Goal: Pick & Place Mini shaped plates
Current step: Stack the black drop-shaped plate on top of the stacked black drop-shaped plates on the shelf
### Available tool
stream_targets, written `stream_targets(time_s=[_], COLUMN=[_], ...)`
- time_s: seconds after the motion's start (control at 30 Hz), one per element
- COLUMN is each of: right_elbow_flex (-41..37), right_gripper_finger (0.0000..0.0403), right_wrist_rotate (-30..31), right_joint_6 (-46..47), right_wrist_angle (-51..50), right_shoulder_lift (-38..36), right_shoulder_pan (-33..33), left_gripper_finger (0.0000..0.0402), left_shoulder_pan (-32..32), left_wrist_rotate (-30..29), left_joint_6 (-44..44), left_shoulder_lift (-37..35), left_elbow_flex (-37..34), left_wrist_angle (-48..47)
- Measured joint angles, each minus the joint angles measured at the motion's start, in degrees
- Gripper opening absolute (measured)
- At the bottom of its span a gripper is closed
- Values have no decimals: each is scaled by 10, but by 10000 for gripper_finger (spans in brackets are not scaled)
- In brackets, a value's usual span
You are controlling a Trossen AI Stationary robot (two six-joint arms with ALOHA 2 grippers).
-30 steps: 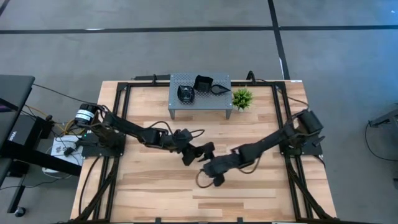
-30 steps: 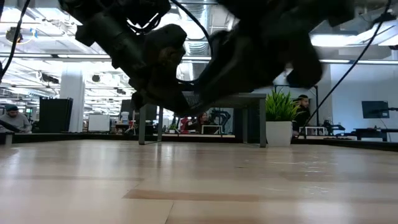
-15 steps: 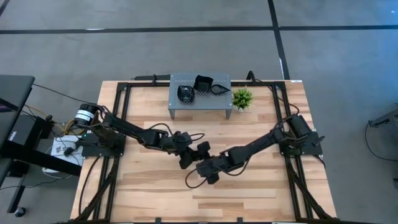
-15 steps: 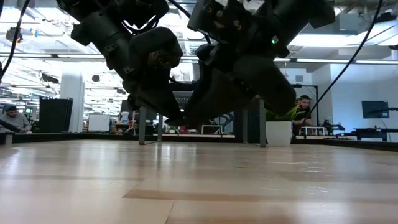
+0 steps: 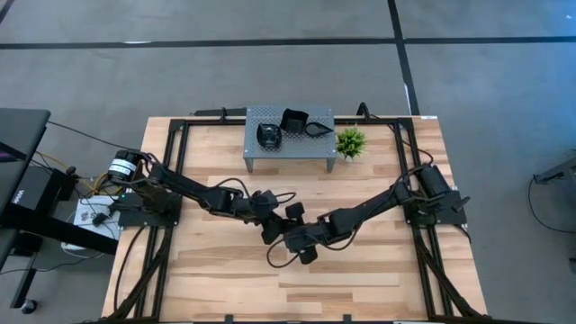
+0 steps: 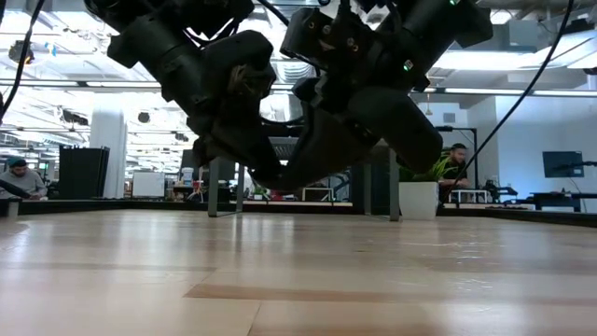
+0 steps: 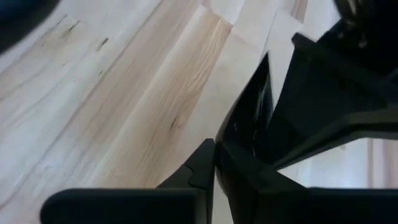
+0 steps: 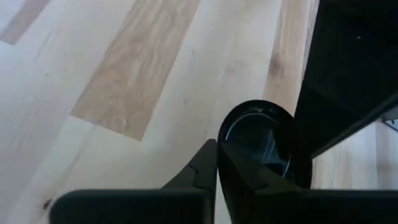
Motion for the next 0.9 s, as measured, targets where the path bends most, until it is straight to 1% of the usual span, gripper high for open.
stream_targets(time_s=[0.1,0.43,0.7,0.9], right_elbow_flex=[0,0,0,0], right_gripper_finger=[4,3,4,2], right_wrist_rotate=[0,0,0,0], right_joint_6=[0,2,56,65], right_wrist_angle=[-1,-4,-24,-47], right_shoulder_lift=[0,0,0,-2], right_shoulder_pan=[0,0,-4,-1], left_gripper_finger=[30,31,32,39], left_shoulder_pan=[0,0,0,0], left_wrist_rotate=[-3,-6,-20,-21], left_joint_6=[0,-2,-3,-2], left_shoulder_lift=[0,0,0,0], left_elbow_flex=[0,0,0,0], left_wrist_angle=[9,17,20,18])
